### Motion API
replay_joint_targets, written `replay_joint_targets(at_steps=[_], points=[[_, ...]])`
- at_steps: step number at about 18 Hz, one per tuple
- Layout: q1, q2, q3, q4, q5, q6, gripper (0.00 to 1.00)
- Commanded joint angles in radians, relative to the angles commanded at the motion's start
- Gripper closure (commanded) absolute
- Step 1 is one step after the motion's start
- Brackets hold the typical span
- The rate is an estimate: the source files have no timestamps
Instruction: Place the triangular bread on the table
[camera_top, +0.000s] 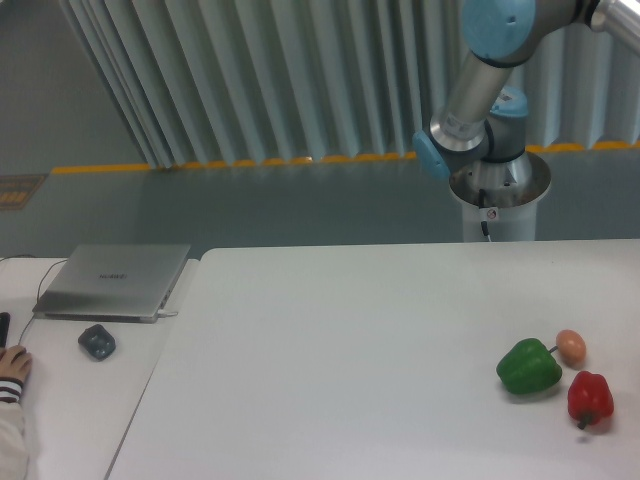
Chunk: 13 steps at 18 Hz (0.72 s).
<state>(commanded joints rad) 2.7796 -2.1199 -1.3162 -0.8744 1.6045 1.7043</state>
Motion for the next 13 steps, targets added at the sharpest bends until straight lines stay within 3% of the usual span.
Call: replay_joint_targets(at_steps=[13], points=[[0.035,-0.04,-0.002,-0.002,-0.003,-0.005,0.0]])
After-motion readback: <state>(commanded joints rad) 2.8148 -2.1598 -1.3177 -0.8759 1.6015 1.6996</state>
